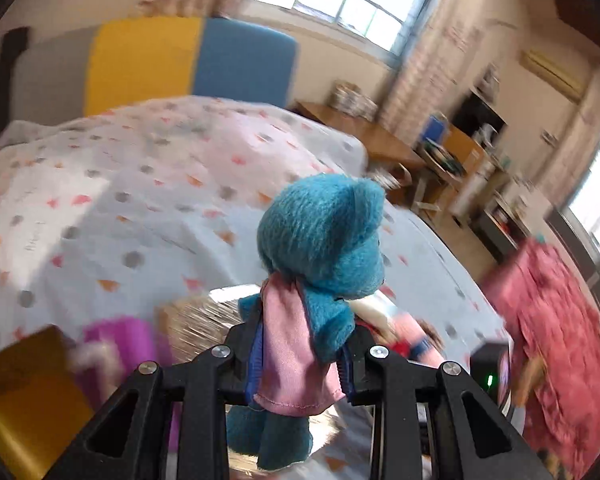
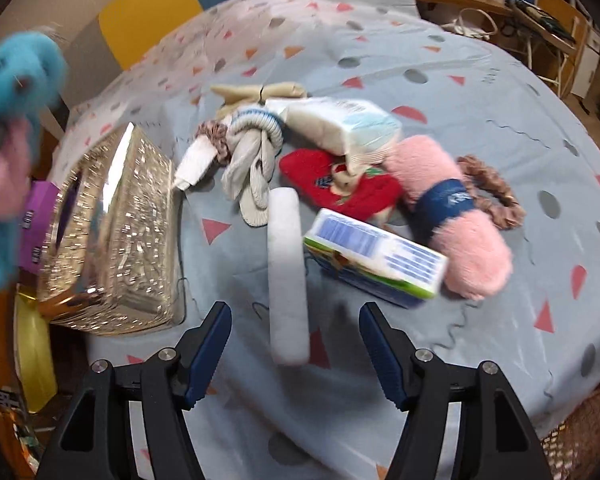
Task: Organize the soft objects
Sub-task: 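Carry the blue teddy bear into the gold tray and release it with the left gripper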
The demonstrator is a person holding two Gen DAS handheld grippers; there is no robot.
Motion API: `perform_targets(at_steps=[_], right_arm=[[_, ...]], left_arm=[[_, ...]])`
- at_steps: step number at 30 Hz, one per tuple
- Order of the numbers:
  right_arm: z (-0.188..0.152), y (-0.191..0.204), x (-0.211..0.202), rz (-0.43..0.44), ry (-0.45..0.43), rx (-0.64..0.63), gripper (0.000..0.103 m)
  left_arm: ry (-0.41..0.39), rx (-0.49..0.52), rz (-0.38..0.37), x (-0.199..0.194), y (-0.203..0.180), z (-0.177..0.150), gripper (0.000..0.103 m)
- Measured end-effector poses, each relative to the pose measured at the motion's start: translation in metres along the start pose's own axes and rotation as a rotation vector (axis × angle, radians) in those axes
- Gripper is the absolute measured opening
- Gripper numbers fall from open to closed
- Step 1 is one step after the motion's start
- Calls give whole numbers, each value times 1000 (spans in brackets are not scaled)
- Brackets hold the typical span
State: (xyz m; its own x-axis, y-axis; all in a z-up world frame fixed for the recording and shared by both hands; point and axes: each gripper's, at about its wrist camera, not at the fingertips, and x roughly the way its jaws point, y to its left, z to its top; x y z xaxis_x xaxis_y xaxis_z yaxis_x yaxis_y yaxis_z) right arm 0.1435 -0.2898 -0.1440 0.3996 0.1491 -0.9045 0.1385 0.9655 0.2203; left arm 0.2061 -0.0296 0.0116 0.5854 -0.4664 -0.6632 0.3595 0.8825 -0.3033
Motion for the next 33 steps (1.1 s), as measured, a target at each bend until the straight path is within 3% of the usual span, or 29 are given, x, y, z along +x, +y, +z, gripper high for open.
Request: perform_targets(at_steps=[5,12,18,24,28,33], right_arm=[[3,6,22,-36,29,-48,49],[2,16,31,-53,17,-100,33],[-6,27,28,-79,7,-145,24],[-7,23,21,-65,-1,-150,18],[-9,25,19,-59,-1,-155,18],[-9,22,19,-63,1,-140,18]], left_arm=[[-85,-138,92,-27,62,10,31],[-159,-316,198,-68,141,-19,31],[-105,-473,268,-77,195,-84,31],[-1,-667,274,-51,219,-144,32],[40,-698,280,-26,213,-152,35],[34,-674,304,-10,208,-134,40]])
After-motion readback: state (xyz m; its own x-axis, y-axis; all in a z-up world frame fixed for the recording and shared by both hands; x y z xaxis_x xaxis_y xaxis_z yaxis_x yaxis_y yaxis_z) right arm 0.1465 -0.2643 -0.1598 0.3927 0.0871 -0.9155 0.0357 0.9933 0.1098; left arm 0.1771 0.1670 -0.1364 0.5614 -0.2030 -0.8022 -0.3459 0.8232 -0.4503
